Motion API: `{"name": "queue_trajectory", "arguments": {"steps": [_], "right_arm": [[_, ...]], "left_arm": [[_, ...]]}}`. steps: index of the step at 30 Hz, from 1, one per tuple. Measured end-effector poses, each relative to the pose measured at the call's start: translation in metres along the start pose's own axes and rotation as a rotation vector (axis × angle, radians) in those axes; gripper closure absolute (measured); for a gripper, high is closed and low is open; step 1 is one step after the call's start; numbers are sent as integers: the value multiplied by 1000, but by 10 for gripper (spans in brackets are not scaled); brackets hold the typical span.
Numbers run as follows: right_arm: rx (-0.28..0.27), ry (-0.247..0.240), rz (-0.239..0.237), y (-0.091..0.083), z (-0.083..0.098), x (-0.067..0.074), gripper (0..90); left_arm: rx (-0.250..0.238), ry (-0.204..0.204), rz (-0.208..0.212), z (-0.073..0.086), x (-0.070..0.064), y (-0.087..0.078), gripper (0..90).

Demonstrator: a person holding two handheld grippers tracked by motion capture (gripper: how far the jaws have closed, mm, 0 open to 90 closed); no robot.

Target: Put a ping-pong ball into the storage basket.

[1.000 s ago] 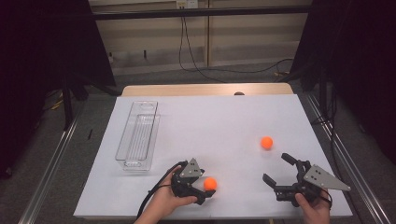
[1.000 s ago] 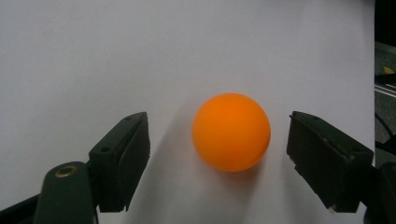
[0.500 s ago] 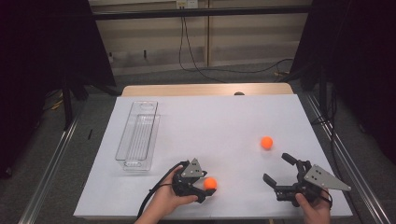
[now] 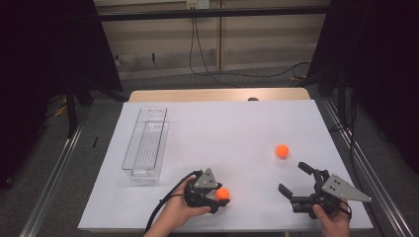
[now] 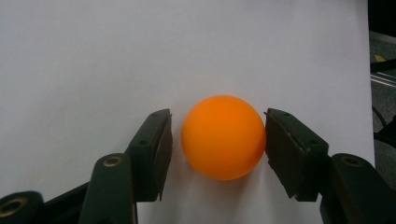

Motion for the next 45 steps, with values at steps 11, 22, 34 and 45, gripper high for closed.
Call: {"name": "queue_trajectory", "arguments": {"steps": [11,22,34,45], "right_arm": [[-2,-1,0,0,0,0,9],[-1,-1,0,0,0,0,9],[1,0,-3,0,0,0,9],[0,0,-4,0,0,0,9]], "left_arm": [[-2,-11,-1,0,1,3,447],[3,-16,4,0,1,3,458],[9,-17,6,1,0,5,470],[14,-9,10,1,0,5,499]]}}
Point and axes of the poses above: each handheld gripper's, and its own axes: y roughly forward along the jaws, z roughly out of its underside, x roughly to its left, the point moved 1 cm from there along y, roughly forward along the jaws, and after that the axes turned 3 degrees about -z, right-handed, at the moved point
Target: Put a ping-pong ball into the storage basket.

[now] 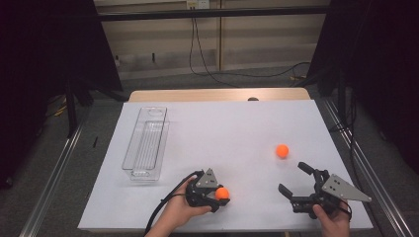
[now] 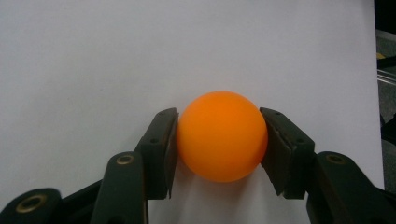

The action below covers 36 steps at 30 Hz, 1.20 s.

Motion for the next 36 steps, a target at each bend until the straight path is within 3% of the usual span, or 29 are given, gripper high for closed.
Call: {"name": "queue_trajectory", "arguments": {"steps": [8,15,36], "right_arm": [[-2,-1,2,0,0,-1,9],[-1,-2,2,0,0,0,10],[0,-2,0,0,0,0,10]], "left_arm": [[1,-5,4,0,0,0,507],[-19,-67,8,-2,3,-4,508],[-30,-87,22,-9,6,-12,508]]}}
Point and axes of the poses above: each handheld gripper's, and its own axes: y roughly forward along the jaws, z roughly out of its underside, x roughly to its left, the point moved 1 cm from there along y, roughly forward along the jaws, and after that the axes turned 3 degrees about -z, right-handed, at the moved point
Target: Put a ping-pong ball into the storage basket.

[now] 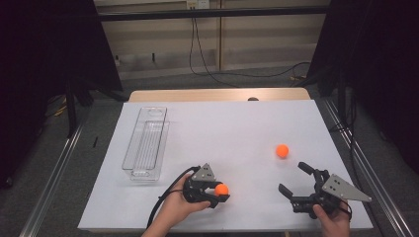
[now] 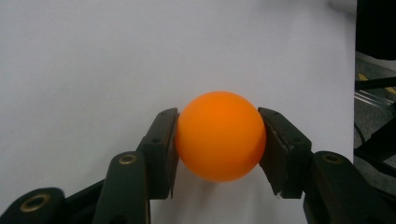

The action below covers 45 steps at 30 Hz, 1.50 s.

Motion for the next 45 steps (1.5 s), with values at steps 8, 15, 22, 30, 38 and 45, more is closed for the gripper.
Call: {"name": "queue_trajectory", "arguments": {"steps": [8,15,22,30,38,45], "right_arm": [[0,0,1,0,0,0,9],[0,0,1,0,0,0,9],[1,1,0,0,0,0,9],[1,1,0,0,0,0,10],[3,1,-2,0,0,0,9],[2,2,-1,0,0,0,10]], "left_arm": [[-5,-7,-10,-5,2,-4,508],[-21,-21,-14,-11,5,-8,508],[-27,-35,-20,-15,8,-14,508],[-22,-39,-28,-19,11,-18,509],[-31,-53,-24,-22,14,-20,508],[-34,-59,-30,-25,17,-25,509]]}}
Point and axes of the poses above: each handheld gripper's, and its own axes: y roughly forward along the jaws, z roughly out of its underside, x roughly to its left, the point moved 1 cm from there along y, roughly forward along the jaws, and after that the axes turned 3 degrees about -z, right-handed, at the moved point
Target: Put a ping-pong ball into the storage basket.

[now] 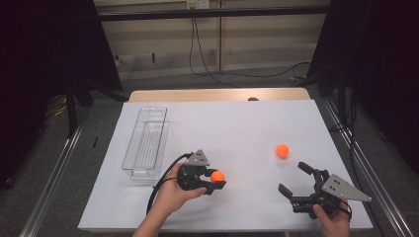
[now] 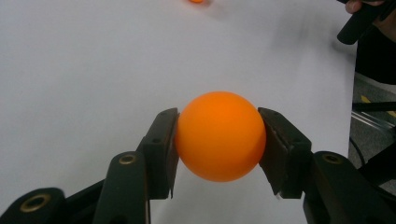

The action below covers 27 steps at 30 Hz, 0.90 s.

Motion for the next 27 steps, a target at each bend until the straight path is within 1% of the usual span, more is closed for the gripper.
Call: {"name": "queue_trajectory", "arguments": {"steps": [8,16,18,21,27], "right_arm": [[2,0,0,0,0,0,9],[0,1,-2,0,0,0,9],[-1,1,-1,0,0,0,9],[-1,1,-1,0,0,0,9],[-1,1,-1,0,0,0,9]], "left_arm": [[8,-10,7,-4,3,-1,509],[15,-33,8,-6,7,-3,509],[14,-32,13,-7,8,-3,509],[22,-30,13,-9,8,-3,509],[23,-32,10,-13,10,-4,509]]}}
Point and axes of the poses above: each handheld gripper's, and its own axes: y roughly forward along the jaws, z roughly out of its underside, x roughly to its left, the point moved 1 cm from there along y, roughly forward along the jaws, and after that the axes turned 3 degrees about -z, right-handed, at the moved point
